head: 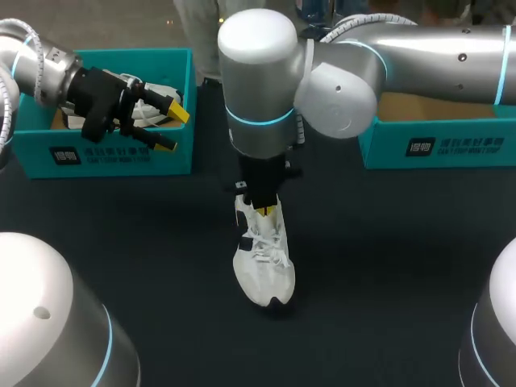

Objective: Take the shoe out of the shoebox, open the shoe tongue, remove and reinsert the insole, then place the shoe into the shoebox

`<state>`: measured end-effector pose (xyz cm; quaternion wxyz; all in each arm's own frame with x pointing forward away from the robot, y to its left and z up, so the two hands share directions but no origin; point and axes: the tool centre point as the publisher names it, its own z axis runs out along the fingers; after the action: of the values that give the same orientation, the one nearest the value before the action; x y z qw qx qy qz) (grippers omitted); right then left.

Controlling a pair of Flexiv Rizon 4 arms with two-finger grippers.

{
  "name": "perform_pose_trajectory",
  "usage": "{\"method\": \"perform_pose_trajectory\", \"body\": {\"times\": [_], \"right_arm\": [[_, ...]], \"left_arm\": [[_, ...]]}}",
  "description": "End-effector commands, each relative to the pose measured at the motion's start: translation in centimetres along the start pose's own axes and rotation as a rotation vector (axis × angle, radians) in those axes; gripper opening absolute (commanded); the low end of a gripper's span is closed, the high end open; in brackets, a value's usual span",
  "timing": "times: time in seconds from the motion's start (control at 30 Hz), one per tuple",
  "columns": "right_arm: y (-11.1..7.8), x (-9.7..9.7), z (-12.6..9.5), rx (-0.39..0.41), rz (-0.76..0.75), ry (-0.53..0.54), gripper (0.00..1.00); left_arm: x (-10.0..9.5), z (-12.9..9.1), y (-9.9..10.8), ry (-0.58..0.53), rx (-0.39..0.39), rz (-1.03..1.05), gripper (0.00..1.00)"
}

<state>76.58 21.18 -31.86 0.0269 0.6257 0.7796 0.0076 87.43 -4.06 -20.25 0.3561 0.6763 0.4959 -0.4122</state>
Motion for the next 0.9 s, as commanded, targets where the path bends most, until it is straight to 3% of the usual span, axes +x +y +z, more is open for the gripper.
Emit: {"method": "perform_pose_trajectory", "body": {"times": [0.03, 0.43, 0.6, 0.83, 0.9], "right_arm": [[0.2, 0.0, 0.0, 0.004, 0.001, 0.001, 0.00], [0.2, 0.0, 0.0, 0.004, 0.001, 0.001, 0.00], [3.0, -1.7, -1.3, -0.216, -0.344, 0.007, 0.00], [4.5, -2.4, -2.7, -0.275, -0.675, 0.001, 0.00], [4.8, -2.2, -2.9, -0.256, -0.747, -0.014, 0.00]], "left_arm": [[0.0, 0.0, 0.0, 0.002, 0.001, 0.001, 1.00], [0.0, 0.0, 0.0, 0.002, 0.001, 0.001, 1.00], [0.0, 0.0, 0.0, 0.002, 0.001, 0.001, 1.00], [0.0, 0.0, 0.0, 0.002, 0.001, 0.001, 1.00], [0.0, 0.0, 0.0, 0.002, 0.001, 0.001, 1.00]]}}
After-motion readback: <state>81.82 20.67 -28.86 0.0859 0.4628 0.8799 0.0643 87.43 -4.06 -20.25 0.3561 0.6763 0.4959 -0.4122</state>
